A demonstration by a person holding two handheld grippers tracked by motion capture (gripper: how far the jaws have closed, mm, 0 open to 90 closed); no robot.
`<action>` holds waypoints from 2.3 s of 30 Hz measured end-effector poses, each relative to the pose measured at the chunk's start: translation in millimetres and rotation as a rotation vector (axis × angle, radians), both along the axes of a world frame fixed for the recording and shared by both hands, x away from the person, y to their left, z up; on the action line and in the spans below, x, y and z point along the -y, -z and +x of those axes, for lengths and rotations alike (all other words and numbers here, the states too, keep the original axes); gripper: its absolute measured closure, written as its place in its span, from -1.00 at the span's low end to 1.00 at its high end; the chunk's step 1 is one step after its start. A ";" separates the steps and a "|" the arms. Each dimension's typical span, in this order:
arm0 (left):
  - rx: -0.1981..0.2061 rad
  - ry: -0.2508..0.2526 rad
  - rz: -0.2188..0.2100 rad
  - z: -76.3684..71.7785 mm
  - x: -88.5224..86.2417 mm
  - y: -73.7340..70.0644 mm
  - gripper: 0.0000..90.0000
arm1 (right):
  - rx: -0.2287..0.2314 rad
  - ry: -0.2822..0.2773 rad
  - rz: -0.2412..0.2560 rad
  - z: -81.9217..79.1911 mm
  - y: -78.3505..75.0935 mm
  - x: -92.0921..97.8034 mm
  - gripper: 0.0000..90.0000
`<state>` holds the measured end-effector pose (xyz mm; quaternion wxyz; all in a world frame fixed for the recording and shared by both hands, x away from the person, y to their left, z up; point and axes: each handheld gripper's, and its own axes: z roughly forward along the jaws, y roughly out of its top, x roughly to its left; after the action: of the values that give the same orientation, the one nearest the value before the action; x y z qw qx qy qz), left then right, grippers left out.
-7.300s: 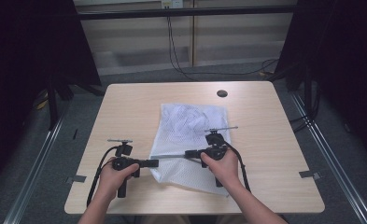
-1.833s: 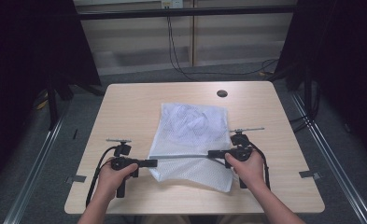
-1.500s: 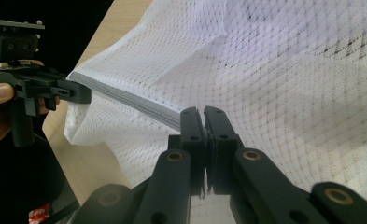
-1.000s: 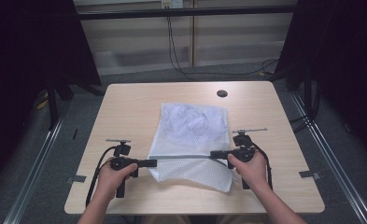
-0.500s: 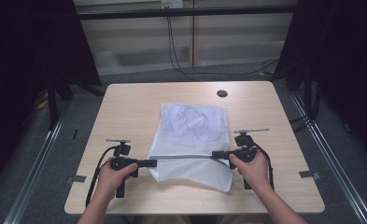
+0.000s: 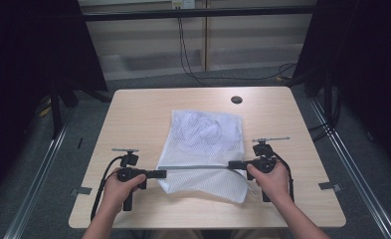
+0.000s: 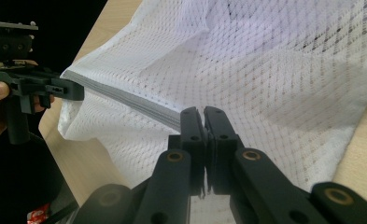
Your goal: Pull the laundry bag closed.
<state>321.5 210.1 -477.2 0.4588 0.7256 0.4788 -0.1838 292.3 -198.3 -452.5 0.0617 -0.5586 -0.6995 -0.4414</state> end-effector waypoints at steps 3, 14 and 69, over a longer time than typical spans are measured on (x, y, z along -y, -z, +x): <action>0.026 -0.002 0.016 1.1 -2.1 0.2 0.96 | 0.001 -0.002 -0.003 -0.5 -0.2 0.4 0.95; 0.001 -0.011 0.000 -0.1 -1.1 -0.3 0.96 | 0.002 0.006 0.001 -1.7 -1.5 7.7 0.95; 0.003 -0.003 0.010 -0.4 -0.2 0.0 0.96 | 0.012 0.016 -0.013 -8.3 -1.0 20.3 0.95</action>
<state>321.1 210.3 -477.1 0.4562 0.7274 0.4802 -0.1797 284.0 -218.5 -451.6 0.0502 -0.5617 -0.6984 -0.4408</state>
